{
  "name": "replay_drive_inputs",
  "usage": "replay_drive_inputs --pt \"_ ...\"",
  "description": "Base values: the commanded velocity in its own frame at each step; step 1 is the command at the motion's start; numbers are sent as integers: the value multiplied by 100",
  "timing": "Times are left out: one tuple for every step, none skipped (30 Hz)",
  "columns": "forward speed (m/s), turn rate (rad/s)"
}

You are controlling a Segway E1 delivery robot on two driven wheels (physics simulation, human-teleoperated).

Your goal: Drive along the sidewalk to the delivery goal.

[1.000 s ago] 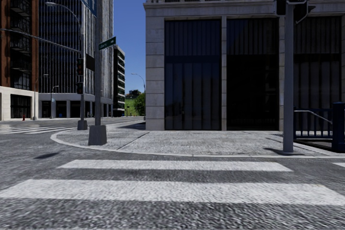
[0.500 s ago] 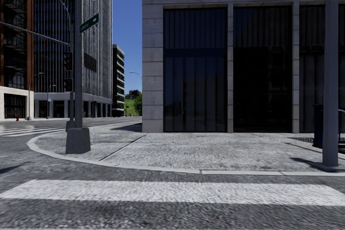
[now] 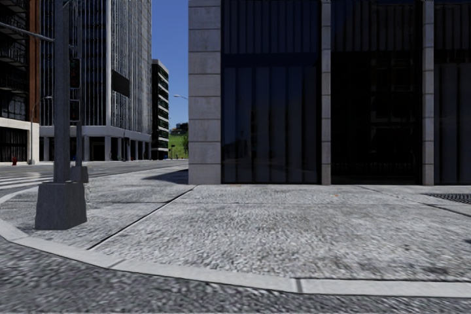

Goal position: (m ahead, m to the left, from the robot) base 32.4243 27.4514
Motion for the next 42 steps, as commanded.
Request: replay_drive_inputs --pt "200 0" --pt "200 0" --pt "200 0" --pt "200 0" --pt "200 0" --pt "200 0" --pt "200 0" --pt "197 0" --pt "179 0" --pt "179 0" --pt "166 0" --pt "149 0" --pt "138 0" --pt "133 0" --pt "131 0" --pt "130 0" --pt "129 0" --pt "129 0" --pt "128 0" --pt "127 0" --pt "127 0" --pt "127 0" --pt "126 0" --pt "126 0" --pt "126 0" --pt "126 0" --pt "126 0" --pt "126 0" --pt "126 0" --pt "126 4" --pt "126 13" --pt "126 20" --pt "126 24" --pt "126 30" --pt "126 36" --pt "126 36" --pt "126 39" --pt "126 43" --pt "126 46" --pt "128 46" --pt "132 47" --pt "135 47"
